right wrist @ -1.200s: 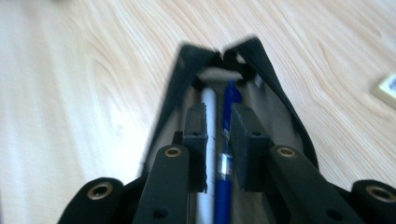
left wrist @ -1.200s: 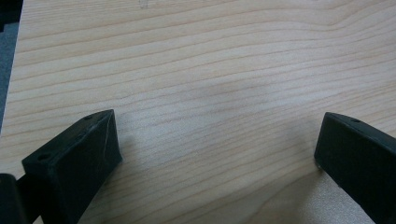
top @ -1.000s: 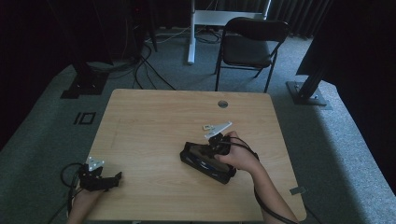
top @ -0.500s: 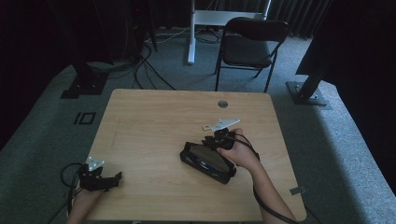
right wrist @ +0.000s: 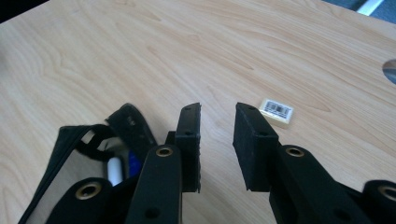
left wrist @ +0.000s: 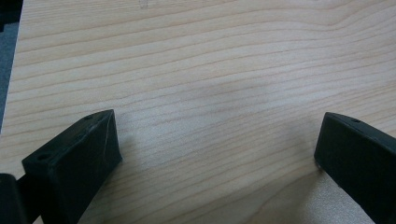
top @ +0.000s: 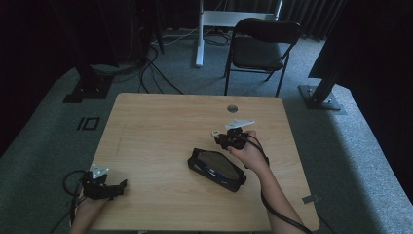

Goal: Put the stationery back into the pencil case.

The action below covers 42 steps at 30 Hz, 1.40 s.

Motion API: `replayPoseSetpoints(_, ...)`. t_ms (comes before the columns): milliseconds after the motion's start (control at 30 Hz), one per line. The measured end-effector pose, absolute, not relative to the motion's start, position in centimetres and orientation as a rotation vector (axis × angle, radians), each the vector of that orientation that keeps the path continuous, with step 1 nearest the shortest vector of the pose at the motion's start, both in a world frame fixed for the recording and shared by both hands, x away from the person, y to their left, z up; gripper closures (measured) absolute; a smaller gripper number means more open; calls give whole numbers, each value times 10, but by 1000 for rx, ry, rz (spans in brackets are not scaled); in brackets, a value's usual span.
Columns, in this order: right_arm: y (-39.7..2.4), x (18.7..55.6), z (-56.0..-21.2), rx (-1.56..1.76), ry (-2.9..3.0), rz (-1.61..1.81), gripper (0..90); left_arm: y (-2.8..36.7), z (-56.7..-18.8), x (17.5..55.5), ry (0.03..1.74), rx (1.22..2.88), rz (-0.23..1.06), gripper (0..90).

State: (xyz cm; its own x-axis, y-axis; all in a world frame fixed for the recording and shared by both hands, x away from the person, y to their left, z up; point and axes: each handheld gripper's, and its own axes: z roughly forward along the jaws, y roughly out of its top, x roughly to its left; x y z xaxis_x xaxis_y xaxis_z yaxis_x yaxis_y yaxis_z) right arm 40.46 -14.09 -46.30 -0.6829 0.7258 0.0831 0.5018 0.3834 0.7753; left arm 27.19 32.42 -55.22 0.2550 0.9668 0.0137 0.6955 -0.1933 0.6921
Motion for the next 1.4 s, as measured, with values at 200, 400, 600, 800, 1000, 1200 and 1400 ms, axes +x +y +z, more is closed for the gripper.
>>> replayPoseSetpoints(200,-143,413,-470,1131,2363,1147,711,324,-552,272,1504,1964,620,2)
replayPoseSetpoints(400,-141,419,-476,1164,2338,1129,698,324,-552,272,1504,1963,620,2)
replayPoseSetpoints(600,-140,428,-480,1225,2286,1114,688,324,-552,272,1504,1963,620,2)
replayPoseSetpoints(800,-140,437,-489,1284,2252,1074,677,324,-552,272,1504,1964,620,2)
replayPoseSetpoints(1000,-135,445,-498,1330,2250,1041,614,324,-552,272,1504,1964,621,2)
replayPoseSetpoints(1200,-131,451,-506,1352,2256,1008,564,324,-552,272,1504,1963,620,2)
replayPoseSetpoints(1400,-124,462,-511,1392,2260,966,512,324,-552,272,1504,1963,620,2)
